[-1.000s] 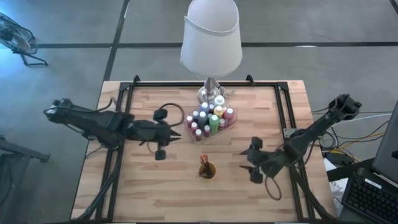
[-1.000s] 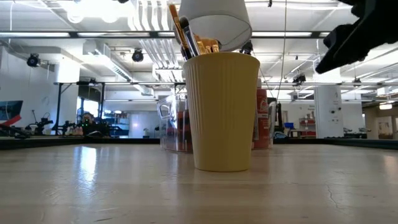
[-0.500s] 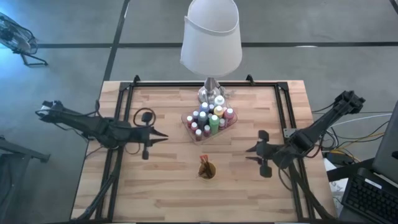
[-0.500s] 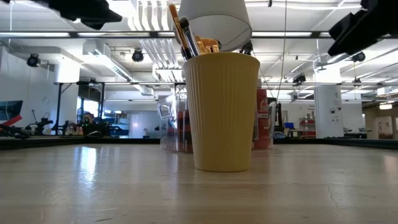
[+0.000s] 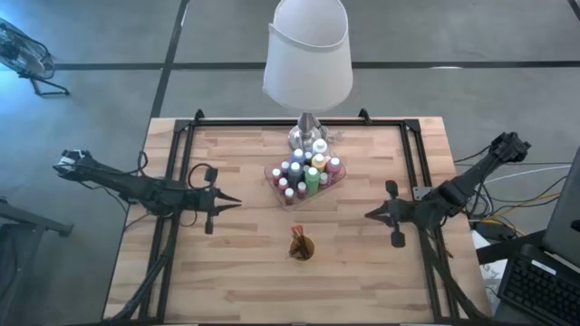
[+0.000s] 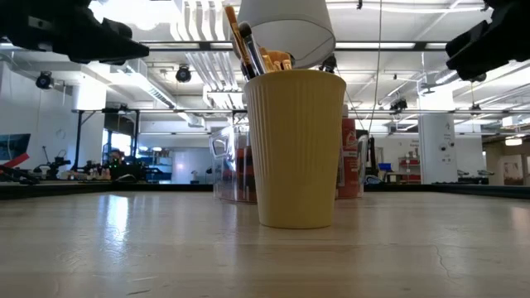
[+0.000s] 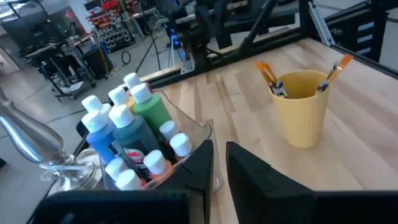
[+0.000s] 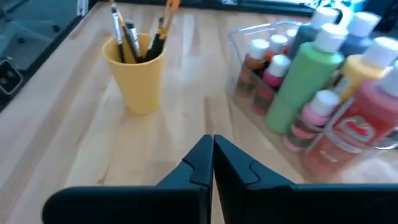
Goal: Pick & Place Paint Supplies
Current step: Return to home position
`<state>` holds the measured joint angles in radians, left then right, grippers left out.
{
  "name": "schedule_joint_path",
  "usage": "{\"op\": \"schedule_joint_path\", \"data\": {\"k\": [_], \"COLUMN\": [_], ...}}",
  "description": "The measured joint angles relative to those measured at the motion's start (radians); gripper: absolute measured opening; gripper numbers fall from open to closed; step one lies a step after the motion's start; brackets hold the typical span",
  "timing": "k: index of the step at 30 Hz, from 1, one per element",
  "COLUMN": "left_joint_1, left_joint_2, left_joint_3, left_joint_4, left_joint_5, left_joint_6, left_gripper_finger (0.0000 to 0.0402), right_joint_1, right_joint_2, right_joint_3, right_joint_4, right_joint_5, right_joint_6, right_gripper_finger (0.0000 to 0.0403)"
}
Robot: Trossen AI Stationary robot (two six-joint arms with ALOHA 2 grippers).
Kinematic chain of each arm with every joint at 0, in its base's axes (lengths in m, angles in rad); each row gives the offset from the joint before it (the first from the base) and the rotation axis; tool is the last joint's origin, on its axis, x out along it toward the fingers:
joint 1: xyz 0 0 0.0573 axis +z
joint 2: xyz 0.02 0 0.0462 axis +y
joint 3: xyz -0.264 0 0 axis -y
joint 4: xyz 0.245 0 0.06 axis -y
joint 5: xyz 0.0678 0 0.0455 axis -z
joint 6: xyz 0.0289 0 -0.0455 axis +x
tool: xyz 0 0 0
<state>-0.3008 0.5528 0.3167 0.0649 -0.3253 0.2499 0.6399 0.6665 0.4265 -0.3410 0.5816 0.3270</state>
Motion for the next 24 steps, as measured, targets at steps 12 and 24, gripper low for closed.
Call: {"op": "schedule_joint_path", "data": {"k": [12,24], "left_joint_1": [0.076,0.178], "left_joint_2": [-0.037,-0.149], "left_joint_3": [-0.079,-0.186], "left_joint_4": [0.101,0.113], "left_joint_5": [0.16,0.221], "left_joint_6": [0.029,0.01], "left_gripper_finger": [0.0048,0.0048], "right_joint_1": [-0.266,-0.48], "right_joint_2": [-0.131,-0.259], "right_joint_3": [-0.13,-0.208], "right_joint_4": [0.159,0.174], "right_joint_5": [-0.239,-0.393], "right_joint_6": [-0.164,-0.28], "right_gripper_finger": [0.0008,0.0008]}}
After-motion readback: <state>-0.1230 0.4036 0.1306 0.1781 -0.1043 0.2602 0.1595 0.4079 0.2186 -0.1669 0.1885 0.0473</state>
